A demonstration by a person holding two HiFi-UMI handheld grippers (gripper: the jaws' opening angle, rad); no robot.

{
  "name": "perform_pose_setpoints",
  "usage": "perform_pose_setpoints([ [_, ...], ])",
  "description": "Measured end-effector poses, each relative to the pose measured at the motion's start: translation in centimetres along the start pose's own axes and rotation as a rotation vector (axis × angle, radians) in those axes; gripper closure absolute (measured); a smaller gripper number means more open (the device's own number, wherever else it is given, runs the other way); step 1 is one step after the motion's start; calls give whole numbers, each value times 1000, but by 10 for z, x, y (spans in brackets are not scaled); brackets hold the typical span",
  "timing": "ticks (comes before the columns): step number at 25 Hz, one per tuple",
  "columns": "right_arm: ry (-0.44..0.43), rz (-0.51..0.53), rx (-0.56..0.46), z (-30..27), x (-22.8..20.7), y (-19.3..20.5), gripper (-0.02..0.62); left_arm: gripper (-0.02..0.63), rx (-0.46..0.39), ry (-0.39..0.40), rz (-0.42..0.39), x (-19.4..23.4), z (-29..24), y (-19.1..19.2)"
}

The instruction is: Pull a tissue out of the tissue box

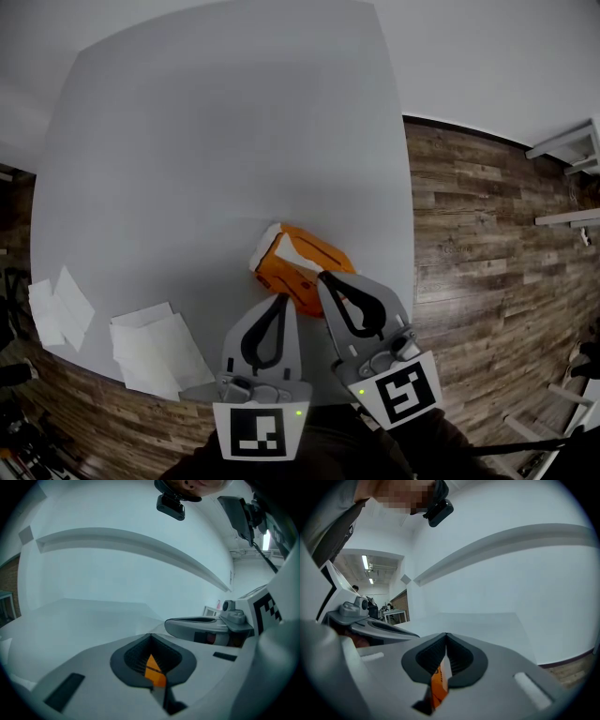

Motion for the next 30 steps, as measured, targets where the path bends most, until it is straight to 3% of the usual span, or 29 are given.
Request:
perform_pose_setpoints([
  [30, -11, 15, -58, 9, 1, -24, 593, 606, -13, 43, -41, -12, -10, -3],
])
Point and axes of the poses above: the fingertips, and each gripper's own axes: z backward along the fingers, x to its left, y out of its underside, the point moved 7 cm from there along z, backward along the fingers, and after that the axes turned 9 degrees about y, right-handed, at the moved point
